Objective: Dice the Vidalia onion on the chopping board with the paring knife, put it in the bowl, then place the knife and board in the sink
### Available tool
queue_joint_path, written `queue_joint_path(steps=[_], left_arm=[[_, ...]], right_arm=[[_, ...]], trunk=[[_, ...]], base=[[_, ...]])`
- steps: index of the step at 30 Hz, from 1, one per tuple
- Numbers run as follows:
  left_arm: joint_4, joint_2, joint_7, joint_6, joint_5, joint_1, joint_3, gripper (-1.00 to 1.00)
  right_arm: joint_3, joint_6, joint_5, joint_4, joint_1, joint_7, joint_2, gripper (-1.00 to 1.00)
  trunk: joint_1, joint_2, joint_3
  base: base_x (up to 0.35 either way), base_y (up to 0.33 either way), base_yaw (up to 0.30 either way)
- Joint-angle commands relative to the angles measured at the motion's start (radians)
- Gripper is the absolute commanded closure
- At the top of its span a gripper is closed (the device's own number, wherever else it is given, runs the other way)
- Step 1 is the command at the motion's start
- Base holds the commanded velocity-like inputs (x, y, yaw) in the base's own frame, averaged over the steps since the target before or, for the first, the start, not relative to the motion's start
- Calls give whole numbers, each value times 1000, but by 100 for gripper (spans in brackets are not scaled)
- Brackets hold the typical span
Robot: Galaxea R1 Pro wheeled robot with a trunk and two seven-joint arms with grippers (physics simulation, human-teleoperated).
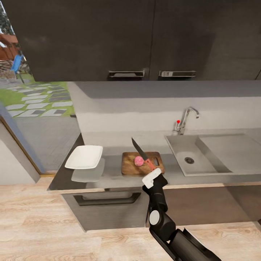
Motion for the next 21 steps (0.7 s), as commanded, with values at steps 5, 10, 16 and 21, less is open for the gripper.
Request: queue_joint_path(steps=[5,10,16,21], left_arm=[[-1,0,1,-1,5,0,-2,-100],[-1,0,2,-1,6,0,-2,-100],[0,0,1,-1,6,0,-2,-100],[0,0,2,-1,6,0,-2,-100]], right_arm=[[2,24,2,25,-2,-4,-4,100],[1,25,2,72,-2,-4,-3,100],[1,24,3,79,-2,-4,-3,100],[1,24,3,80,-2,-4,-2,100]], trunk=[[1,-2,-3],[1,-2,-3],[1,-2,-3],[1,-2,-3]], base=[[0,0,25],[0,0,3],[0,0,0],[0,0,0]])
